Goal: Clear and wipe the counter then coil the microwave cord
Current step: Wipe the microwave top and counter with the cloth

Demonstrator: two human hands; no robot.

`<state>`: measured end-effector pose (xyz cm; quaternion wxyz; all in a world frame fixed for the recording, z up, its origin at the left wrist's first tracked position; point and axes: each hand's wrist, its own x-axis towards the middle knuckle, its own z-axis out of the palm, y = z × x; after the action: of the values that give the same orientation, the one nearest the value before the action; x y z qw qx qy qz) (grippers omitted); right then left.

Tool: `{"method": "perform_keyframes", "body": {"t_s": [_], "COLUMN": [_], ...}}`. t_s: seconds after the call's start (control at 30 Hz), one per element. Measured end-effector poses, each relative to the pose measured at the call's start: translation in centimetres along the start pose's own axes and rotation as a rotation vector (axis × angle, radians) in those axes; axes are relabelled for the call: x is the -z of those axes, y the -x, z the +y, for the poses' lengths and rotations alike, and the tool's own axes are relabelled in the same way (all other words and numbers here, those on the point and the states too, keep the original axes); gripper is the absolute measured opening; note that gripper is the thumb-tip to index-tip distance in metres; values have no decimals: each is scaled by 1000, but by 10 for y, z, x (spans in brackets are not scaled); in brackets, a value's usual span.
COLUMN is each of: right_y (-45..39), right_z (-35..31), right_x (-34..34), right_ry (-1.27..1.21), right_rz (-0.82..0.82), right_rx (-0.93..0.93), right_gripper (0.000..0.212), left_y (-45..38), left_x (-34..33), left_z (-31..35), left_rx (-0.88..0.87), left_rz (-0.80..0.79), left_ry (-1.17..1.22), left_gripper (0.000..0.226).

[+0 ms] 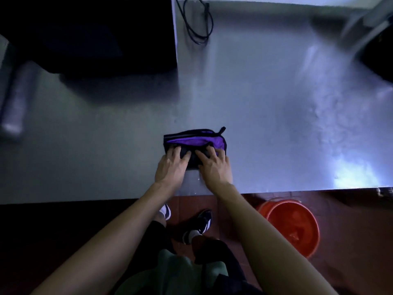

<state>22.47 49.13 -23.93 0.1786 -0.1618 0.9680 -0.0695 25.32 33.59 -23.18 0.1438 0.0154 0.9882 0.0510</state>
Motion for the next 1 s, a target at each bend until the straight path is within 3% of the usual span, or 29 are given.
{"method": "perform_keyframes", "body": {"t_s": [0.13,0.47,0.73,1.0], "right_y": [51,138,199,225], "right_z": [13,12,-5,18], "right_x": [-8,-23,-1,37], "right_ry": [-9,-145,-247,-273], "right_rz": [6,-10,317,470], "right_rx": [-22,-53,-84,-105], "right_gripper": [43,31,30,33], "left_y": [38,113,159,157], "left_x": [-6,-23,3,42], "left_z": [39,61,64,98], "left_rx": [-28,-110,-173,-261], "left_rz": [18,-23,250,346], "left_ry": [-40,7,200,234], "left_gripper": [35,42,36,35]}}
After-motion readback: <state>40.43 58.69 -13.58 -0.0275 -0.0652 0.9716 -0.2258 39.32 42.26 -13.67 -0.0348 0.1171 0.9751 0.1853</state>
